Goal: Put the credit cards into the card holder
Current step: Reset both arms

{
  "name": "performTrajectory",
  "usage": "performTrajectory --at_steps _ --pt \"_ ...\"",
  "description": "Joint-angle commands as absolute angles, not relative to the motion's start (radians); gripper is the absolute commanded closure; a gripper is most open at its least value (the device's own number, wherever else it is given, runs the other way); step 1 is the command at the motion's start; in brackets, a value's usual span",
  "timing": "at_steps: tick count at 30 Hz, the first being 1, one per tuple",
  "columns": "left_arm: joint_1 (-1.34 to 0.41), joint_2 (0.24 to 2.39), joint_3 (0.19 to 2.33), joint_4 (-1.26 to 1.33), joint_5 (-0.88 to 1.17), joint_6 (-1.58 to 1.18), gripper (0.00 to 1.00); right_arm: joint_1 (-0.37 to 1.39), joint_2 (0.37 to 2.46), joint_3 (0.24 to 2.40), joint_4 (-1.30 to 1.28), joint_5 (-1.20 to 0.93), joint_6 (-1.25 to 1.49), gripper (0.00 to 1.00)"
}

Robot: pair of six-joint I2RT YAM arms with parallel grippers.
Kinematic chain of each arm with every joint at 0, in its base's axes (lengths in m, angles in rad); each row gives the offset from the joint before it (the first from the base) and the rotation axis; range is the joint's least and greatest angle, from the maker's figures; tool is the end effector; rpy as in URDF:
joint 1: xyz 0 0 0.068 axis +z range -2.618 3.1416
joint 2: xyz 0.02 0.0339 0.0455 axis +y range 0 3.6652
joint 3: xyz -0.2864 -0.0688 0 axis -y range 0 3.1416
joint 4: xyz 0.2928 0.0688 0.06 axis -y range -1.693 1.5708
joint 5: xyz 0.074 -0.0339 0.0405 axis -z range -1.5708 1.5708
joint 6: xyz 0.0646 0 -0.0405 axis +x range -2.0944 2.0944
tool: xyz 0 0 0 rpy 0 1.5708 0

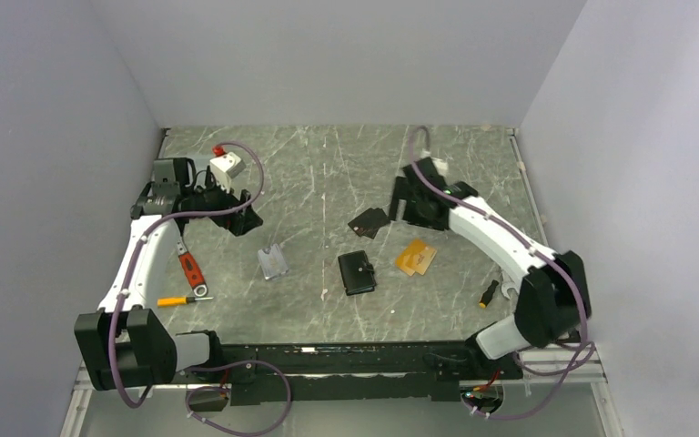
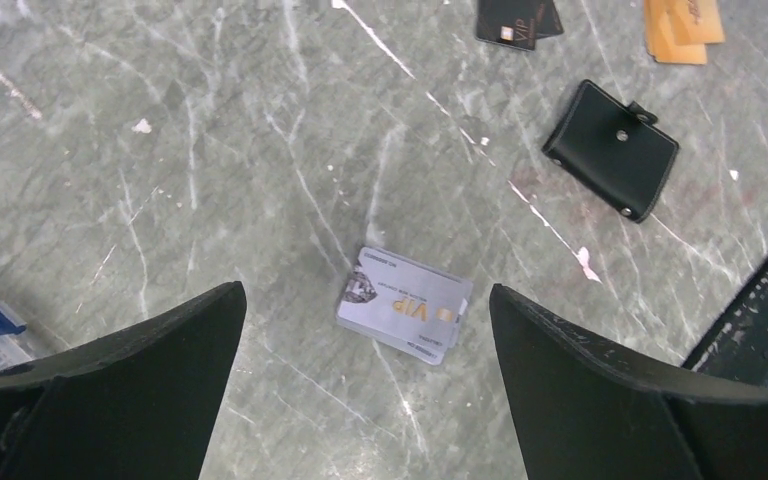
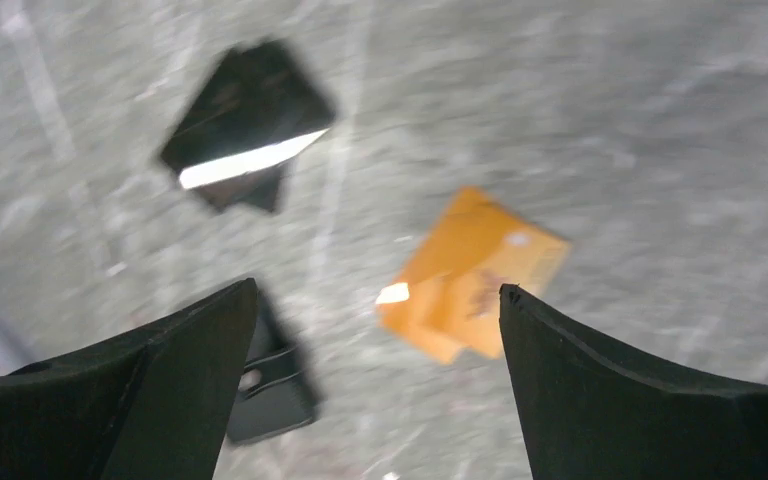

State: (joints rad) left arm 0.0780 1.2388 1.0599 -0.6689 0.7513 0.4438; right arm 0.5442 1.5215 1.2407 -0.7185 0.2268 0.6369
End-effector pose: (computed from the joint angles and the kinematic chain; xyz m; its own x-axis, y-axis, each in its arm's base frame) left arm 0.3082 -0.0201 0.3003 -0.5063 0.2752 -0.8173 0.6762 0.7149 -0.1782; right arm 0.3308 0.1832 0.2609 -0.8166 0.1831 -0.5473 0.1060 0.9798 0.1696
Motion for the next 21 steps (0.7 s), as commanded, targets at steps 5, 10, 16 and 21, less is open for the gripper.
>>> performTrajectory --at_steps 5,10,16,21 --pt "0.238 1.261 0.903 -0.226 0.757 0.241 0.01 0.325 1.256 0.850 -0.152 0.535 0.468 0.00" --pt "0.313 1.337 0.771 0.112 0.813 0.131 0.01 0.201 1.241 0.717 0.030 0.688 0.466 0.00" --pt "0.315 1.382 0.568 0.531 0.829 0.085 0.01 0.138 1.270 0.543 0.370 0.665 0.305 0.00" --pt "0.315 1.436 0.517 0.639 0.793 0.080 0.01 0.109 1.308 0.427 0.584 0.572 0.224 0.00"
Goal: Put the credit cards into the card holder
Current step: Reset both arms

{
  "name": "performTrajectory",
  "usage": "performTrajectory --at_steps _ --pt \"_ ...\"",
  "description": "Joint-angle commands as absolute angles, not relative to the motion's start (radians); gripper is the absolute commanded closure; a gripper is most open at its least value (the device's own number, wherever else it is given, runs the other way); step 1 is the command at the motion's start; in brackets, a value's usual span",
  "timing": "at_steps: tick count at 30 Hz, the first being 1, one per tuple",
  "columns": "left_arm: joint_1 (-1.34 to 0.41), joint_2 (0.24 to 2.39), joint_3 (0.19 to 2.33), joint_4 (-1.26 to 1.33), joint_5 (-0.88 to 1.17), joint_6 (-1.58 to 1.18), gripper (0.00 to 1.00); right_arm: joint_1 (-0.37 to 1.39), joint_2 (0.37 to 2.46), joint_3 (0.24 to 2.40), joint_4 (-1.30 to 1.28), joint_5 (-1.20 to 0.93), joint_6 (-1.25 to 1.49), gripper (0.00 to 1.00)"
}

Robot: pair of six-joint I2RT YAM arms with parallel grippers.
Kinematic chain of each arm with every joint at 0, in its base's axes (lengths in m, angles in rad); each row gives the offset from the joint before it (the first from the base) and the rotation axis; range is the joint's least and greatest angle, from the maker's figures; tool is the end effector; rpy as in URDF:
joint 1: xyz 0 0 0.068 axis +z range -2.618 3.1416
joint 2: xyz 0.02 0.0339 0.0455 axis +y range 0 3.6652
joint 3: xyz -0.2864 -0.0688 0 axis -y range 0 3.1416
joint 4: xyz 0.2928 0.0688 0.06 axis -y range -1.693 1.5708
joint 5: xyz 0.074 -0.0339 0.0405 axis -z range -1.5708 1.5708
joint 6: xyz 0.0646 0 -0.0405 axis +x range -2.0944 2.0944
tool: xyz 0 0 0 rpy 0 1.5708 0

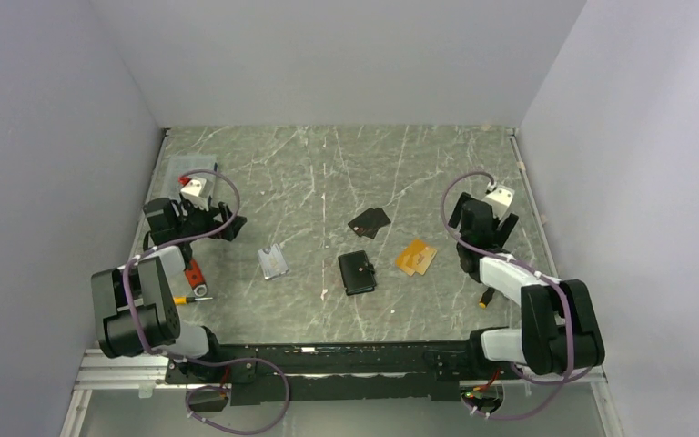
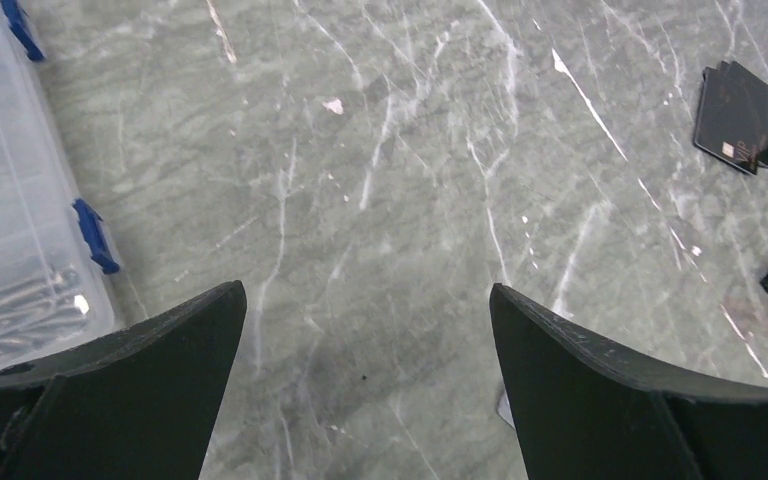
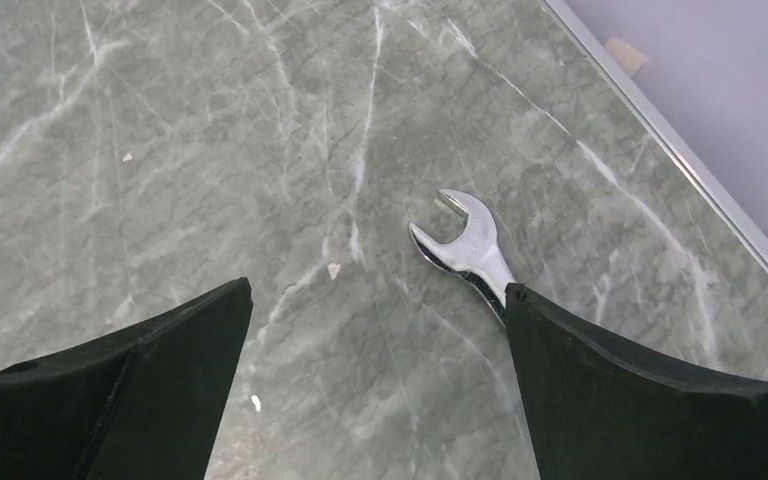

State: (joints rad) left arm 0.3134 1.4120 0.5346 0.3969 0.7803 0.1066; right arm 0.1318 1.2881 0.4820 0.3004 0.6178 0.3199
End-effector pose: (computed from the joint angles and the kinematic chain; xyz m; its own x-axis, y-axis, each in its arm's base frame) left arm 0.3130 0.0537 0.1540 -0.3974 -0.0493 -0.9163 0.4190 0.8786 -0.2290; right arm 0.2993 0.0019 0.1574 -0.3316 0.2146 -0.9187 0.5262 0.8503 0.0087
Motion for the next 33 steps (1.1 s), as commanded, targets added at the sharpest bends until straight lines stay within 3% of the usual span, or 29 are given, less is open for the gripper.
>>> performTrajectory --at_steps 1,7,12,24,33 --pt "0.314 1.448 0.493 0.711 0.786 0.053 0.01 0.101 1.322 0.415 0.608 0.559 0.223 0.00" --pt "0.304 1.422 0.462 0.735 0.742 0.061 0.01 0.095 1.385 0.418 0.655 0.551 0.203 0.01" --pt "0.256 1.363 0.375 0.824 0.661 0.102 0.01 0.097 1.267 0.311 0.722 0.484 0.219 0.00" --pt "0.197 1.338 0.354 0.825 0.535 0.130 0.01 0.058 1.193 0.174 0.969 0.616 0.206 0.01" --pt "0.176 1.347 0.378 0.784 0.486 0.138 0.01 0.028 1.347 0.198 1.073 0.540 0.182 0.01"
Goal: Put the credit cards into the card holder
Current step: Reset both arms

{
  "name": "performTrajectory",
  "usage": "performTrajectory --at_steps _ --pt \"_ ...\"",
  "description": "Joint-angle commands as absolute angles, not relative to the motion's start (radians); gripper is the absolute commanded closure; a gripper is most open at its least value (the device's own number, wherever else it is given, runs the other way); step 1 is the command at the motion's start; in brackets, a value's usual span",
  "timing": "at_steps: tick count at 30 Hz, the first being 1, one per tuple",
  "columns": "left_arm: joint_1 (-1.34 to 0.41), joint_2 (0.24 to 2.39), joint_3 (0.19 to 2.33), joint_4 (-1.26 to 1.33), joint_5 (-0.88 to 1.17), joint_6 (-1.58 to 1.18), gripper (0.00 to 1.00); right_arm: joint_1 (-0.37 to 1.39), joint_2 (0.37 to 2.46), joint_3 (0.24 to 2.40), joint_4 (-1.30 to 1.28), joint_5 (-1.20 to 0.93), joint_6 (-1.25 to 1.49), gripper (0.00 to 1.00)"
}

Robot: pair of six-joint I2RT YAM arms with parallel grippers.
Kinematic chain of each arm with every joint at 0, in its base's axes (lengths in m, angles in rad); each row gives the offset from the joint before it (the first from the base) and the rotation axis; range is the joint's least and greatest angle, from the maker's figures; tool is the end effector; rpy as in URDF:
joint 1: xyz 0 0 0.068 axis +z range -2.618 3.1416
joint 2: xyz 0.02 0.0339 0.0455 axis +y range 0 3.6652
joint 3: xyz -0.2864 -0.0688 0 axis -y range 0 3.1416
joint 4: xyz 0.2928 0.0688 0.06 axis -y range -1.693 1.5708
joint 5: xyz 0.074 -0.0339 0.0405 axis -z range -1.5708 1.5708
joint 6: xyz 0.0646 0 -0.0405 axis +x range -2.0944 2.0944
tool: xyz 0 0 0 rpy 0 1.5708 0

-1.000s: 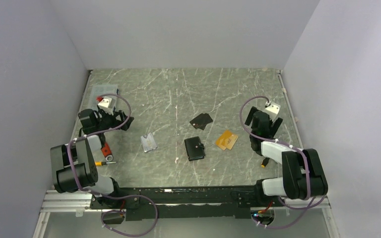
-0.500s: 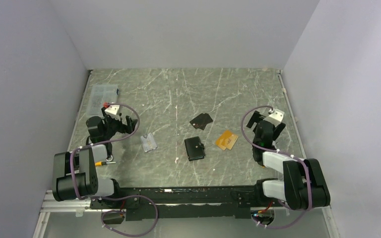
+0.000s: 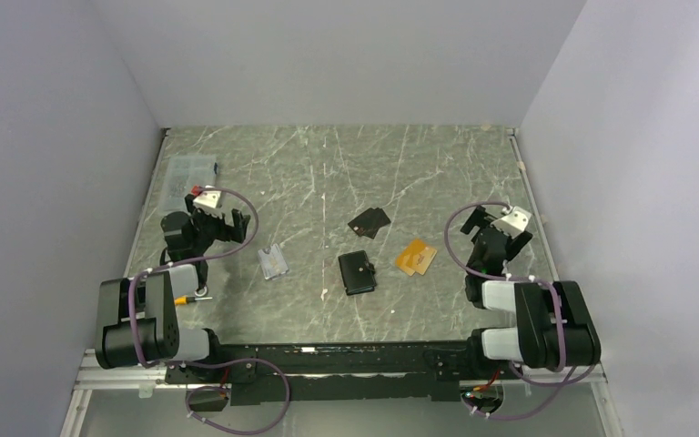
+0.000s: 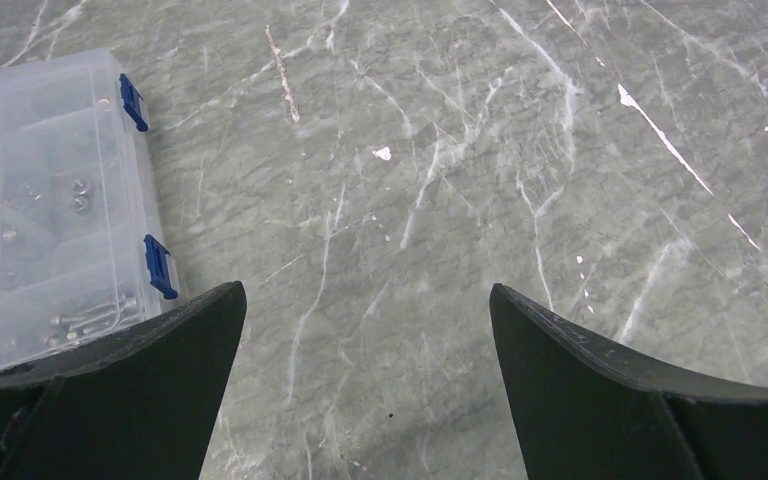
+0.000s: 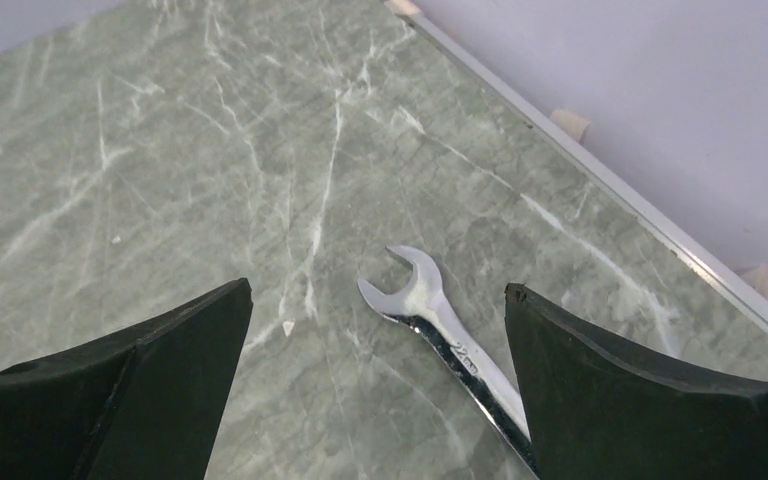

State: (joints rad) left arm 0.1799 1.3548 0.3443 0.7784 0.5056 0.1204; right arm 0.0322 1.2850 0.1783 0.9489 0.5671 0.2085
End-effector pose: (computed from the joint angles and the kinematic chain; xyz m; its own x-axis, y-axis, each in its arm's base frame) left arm 0.2930 0.0215 0.1471 -0.1878 0.0727 -0.9795 0.3322 0.9432 0.0063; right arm 0.2519 -0.0266 0.1331 -0.0495 0.1731 -0.9837 0.5247 0.8425 0.1218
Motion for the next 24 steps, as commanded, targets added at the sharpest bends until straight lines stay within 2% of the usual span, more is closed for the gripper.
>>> performTrajectory --at_steps 1,6,8,9,10,12,13,14,15,17,18,20,22,24 --pt "0.176 1.353 0.390 0.770 0.487 0.137 0.01 0.028 1.362 0.212 1.057 0.522 0.169 0.00" --pt "0.176 1.356 0.403 0.745 0.483 0.128 0.01 0.032 1.413 0.266 1.024 0.422 0.108 0.00" --pt "0.176 1.343 0.373 0.792 0.461 0.123 0.01 0.051 1.435 0.198 1.152 0.415 0.098 0.00" --pt "0.173 1.335 0.353 0.820 0.447 0.125 0.01 0.055 1.494 0.133 1.372 0.424 0.067 0.00" --pt "0.164 1.325 0.326 0.855 0.425 0.127 0.01 0.056 1.495 0.102 1.447 0.425 0.063 0.00" --pt "0.127 1.317 0.235 0.979 0.335 0.146 0.01 0.050 1.448 0.145 1.247 0.414 0.108 0.00" --pt "0.117 1.359 0.170 1.188 0.331 0.123 0.01 0.049 1.488 0.174 1.283 0.419 0.077 0.00" --pt "0.116 1.363 0.174 1.190 0.321 0.123 0.01 0.053 1.484 0.218 1.223 0.423 0.072 0.00" --pt "0.113 1.327 0.230 1.015 0.288 0.138 0.01 0.051 1.471 0.258 1.077 0.416 0.102 0.00" --pt "0.113 1.367 0.216 1.107 0.272 0.105 0.01 0.047 1.497 0.244 1.140 0.420 0.076 0.00" --pt "0.113 1.335 0.234 0.999 0.273 0.121 0.01 0.048 1.478 0.253 1.083 0.416 0.107 0.00" --pt "0.112 1.359 0.216 1.104 0.271 0.108 0.01 0.045 1.498 0.249 1.135 0.417 0.087 0.00" --pt "0.111 1.327 0.228 1.017 0.266 0.125 0.01 0.043 1.479 0.255 1.088 0.414 0.107 0.00" --pt "0.109 1.351 0.209 1.103 0.262 0.108 0.01 0.043 1.488 0.248 1.122 0.416 0.094 0.00"
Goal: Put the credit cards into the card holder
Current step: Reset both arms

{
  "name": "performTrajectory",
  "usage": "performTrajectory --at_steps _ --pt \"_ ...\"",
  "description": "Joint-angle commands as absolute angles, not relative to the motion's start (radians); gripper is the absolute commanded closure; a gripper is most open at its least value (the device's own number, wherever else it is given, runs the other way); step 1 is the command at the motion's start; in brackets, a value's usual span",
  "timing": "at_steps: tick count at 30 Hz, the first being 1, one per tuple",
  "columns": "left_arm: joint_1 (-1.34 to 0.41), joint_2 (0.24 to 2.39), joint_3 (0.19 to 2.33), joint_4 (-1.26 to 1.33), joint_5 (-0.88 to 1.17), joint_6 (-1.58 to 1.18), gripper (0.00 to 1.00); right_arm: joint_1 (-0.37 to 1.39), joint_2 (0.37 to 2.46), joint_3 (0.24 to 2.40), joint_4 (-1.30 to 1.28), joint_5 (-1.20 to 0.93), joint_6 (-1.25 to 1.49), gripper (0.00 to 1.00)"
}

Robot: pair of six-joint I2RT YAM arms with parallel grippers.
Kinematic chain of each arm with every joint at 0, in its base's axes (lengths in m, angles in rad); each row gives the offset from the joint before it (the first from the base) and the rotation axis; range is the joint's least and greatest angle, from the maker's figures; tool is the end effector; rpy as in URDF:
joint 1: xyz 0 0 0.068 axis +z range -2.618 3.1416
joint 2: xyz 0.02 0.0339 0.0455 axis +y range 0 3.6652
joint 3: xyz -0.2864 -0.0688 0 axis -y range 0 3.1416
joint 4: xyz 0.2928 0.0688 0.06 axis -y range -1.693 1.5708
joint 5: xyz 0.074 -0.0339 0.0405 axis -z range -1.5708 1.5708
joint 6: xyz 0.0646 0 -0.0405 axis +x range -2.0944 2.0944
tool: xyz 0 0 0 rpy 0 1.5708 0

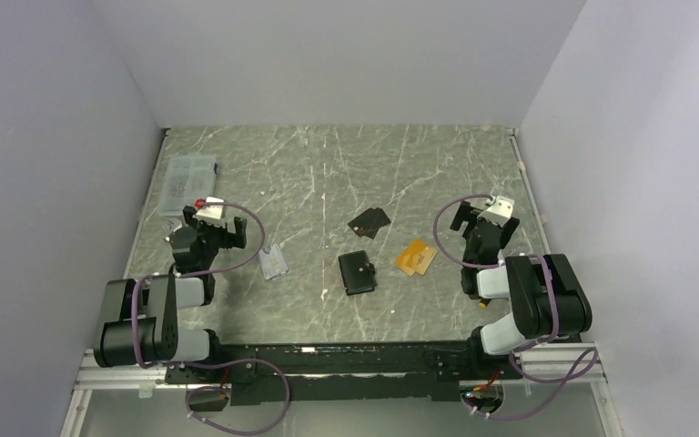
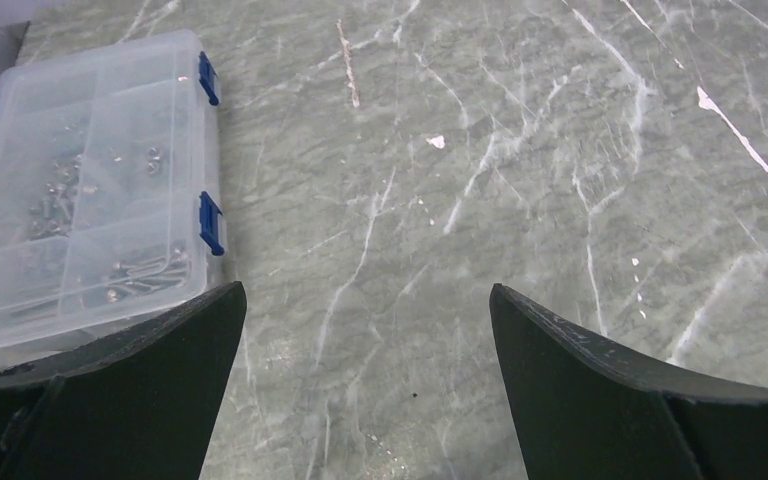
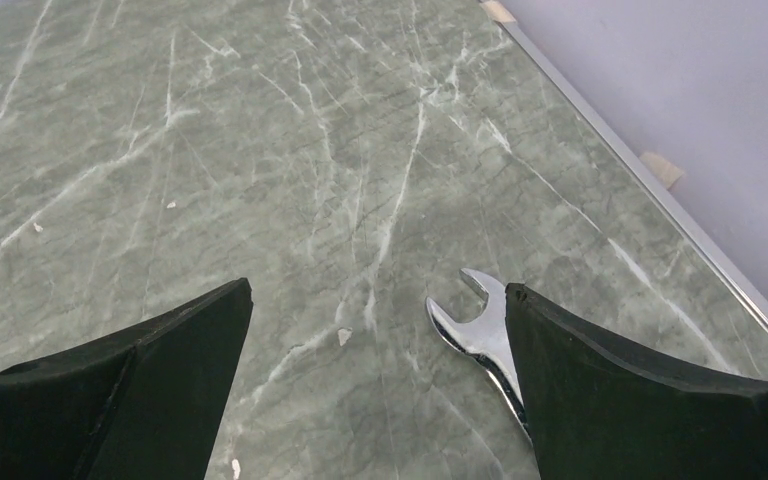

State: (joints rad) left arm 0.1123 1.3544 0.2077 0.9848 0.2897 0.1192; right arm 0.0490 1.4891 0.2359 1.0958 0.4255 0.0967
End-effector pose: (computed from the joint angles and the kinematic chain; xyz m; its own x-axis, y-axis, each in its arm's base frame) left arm 0.2682 0.0117 0.1291 -0.1385 0.0991 -0.9854 0.1906 0.9791 0.0716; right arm 0.2772 -0.0131 0.1187 -0.1208 0.0821 -0.9893 0.3760 0.9261 0.0310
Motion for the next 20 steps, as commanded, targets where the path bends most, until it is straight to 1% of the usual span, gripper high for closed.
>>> performTrajectory --at_steps 1,2,4,7,11,17,20 --pt "0.108 1.342 0.216 1.065 0.263 0.117 0.01 0.044 1.480 0.249 1.107 0.416 0.099 0.00" --pt "0.109 1.327 0.223 1.029 0.261 0.122 0.01 0.044 1.478 0.248 1.103 0.415 0.102 0.00" --pt "0.109 1.345 0.213 1.084 0.262 0.112 0.01 0.044 1.480 0.243 1.122 0.420 0.092 0.00" --pt "0.109 1.332 0.223 1.039 0.264 0.121 0.01 0.046 1.475 0.238 1.125 0.423 0.092 0.00" --pt "0.109 1.345 0.215 1.076 0.264 0.113 0.01 0.046 1.474 0.239 1.121 0.423 0.092 0.00" --pt "0.099 1.347 0.234 1.038 0.246 0.126 0.01 0.045 1.474 0.239 1.121 0.423 0.093 0.00" --pt "0.097 1.338 0.219 1.059 0.241 0.123 0.01 0.046 1.475 0.239 1.121 0.423 0.093 0.00"
